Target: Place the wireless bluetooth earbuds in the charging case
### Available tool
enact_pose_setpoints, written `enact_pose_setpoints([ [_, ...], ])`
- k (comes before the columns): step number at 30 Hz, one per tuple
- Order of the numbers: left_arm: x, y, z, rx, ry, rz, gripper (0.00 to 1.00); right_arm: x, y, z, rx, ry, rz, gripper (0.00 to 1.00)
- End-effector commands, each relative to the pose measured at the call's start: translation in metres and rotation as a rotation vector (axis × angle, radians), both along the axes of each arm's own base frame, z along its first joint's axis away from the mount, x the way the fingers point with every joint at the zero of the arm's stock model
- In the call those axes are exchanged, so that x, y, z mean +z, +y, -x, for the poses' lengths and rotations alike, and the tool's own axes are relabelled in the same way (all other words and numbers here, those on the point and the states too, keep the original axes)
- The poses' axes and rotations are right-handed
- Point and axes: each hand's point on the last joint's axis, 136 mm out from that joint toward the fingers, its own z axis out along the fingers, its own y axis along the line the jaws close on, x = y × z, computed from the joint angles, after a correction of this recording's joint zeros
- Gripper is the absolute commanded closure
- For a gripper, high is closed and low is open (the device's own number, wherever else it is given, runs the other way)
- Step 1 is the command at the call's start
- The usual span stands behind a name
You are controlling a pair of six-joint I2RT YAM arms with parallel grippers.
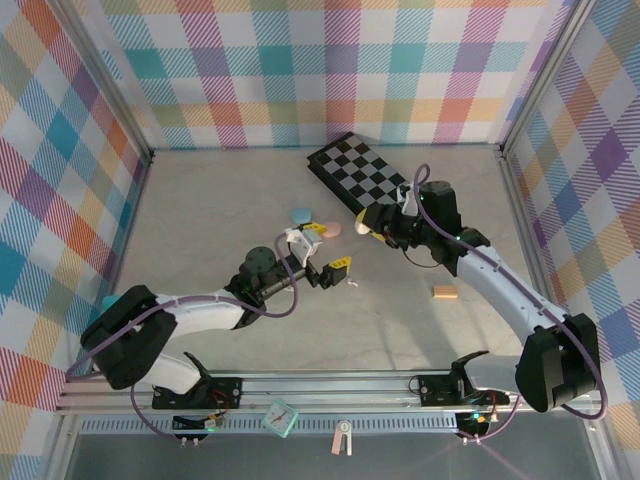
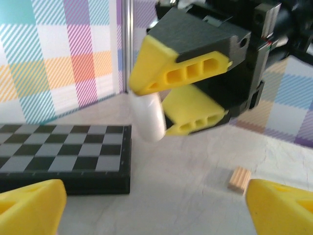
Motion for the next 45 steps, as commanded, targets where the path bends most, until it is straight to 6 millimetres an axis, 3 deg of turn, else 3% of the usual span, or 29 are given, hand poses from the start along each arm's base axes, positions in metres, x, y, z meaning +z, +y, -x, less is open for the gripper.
enact_pose_setpoints([
  [1, 0.047, -0.006, -0.004, 0.027, -0.123, 0.159, 0.13, 0.041, 0.013, -0.002, 0.008, -0.002, -0.240, 0.58],
  [9, 0.046, -0.028, -0.017, 0.036, -0.142, 0.176, 0.27, 0.040, 0.013, -0.001, -0.020, 0.062, -0.332, 0.62],
  [13, 0.044, -0.036, -0.022, 0.031, -0.142, 0.175, 0.40, 0.040, 0.015, 0.000, -0.011, 0.069, -0.357, 0.62],
  [18, 0.046, -0.037, -0.027, 0.050, -0.146, 0.181, 0.49, 0.040, 0.016, 0.002, 0.002, 0.065, -0.359, 0.63],
  [25, 0.047, -0.041, -0.030, 0.040, -0.149, 0.184, 0.70, 0.044, 0.018, 0.005, 0.029, 0.059, -0.369, 0.64],
  [37, 0.051, -0.042, -0.027, 0.026, -0.148, 0.193, 0.86, 0.039, 0.019, 0.007, 0.038, 0.070, -0.348, 0.63],
  [40, 0.052, -0.041, -0.026, 0.027, -0.147, 0.200, 0.87, 0.041, 0.017, 0.009, 0.034, 0.054, -0.322, 0.58],
  [45, 0.056, -0.036, -0.026, 0.026, -0.136, 0.214, 0.87, 0.042, 0.004, 0.013, -0.003, -0.019, -0.209, 0.37],
])
